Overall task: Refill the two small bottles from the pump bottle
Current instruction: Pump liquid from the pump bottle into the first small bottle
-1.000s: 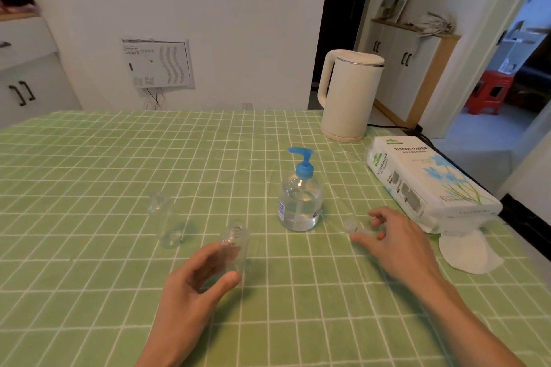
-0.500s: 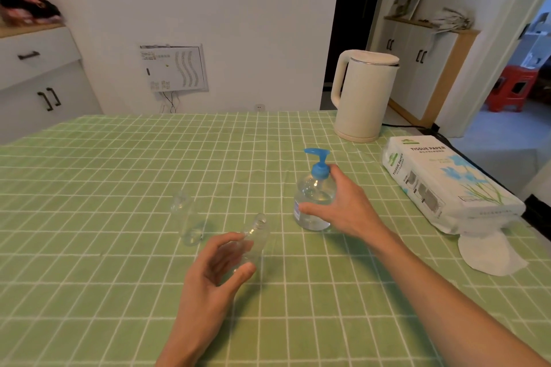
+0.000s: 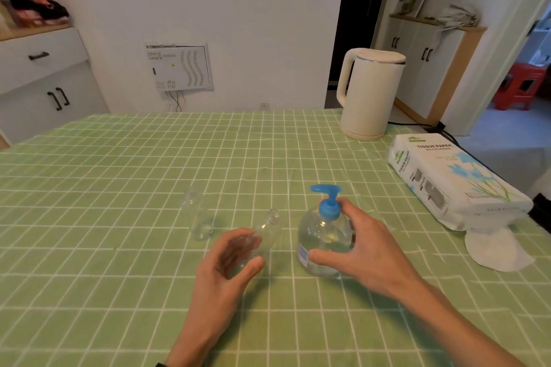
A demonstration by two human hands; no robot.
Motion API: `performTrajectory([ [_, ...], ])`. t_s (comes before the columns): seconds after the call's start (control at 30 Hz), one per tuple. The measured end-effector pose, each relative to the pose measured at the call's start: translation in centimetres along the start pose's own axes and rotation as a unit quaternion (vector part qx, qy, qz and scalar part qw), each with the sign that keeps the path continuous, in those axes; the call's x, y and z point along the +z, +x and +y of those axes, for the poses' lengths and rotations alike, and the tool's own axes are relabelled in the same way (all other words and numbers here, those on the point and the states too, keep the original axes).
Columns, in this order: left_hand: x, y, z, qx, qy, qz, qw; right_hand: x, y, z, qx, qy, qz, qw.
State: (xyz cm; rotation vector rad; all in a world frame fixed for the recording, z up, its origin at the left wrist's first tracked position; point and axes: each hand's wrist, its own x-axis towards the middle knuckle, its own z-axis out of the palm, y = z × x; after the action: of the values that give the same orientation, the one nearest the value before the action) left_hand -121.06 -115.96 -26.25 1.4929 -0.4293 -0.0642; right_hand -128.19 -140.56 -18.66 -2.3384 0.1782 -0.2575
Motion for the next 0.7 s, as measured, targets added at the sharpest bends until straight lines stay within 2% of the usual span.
performTrajectory([
  [0.1,-0.1,0.0,-0.1,0.0,0.015,-0.001,1.0,0.1,-0.6,-0.2,-0.001,0.003,-0.006,1.0],
  [0.17,0.0,-0.1,-0.2,0.001,0.019,-0.001,1.0,-0.4,-0.5,-0.2,0.016,0.014,-0.038,0.999],
  [0.27,0.1,0.1,0.0,-0.002,0.012,0.007,1.0,-2.3,0.3,-1.3,0.026,0.104,-0.082,0.991],
  [0.33,0.3,0.3,0.4,0.0,0.011,0.006,1.0,-3.8,1.4,-2.7,0.021,0.161,-0.039,0.986],
  [0.43,0.8,1.0,1.2,0.018,0.016,0.005,1.0,-4.9,4.2,-4.7,0.018,0.198,0.074,0.977],
  [0.5,1.2,1.6,1.7,0.026,0.021,0.003,0.999,-4.8,5.9,-6.1,0.031,0.176,0.093,0.979],
  [0.7,2.0,2.9,2.4,0.052,0.025,0.018,0.998,-2.9,9.0,-6.6,0.055,0.043,0.03,0.997],
])
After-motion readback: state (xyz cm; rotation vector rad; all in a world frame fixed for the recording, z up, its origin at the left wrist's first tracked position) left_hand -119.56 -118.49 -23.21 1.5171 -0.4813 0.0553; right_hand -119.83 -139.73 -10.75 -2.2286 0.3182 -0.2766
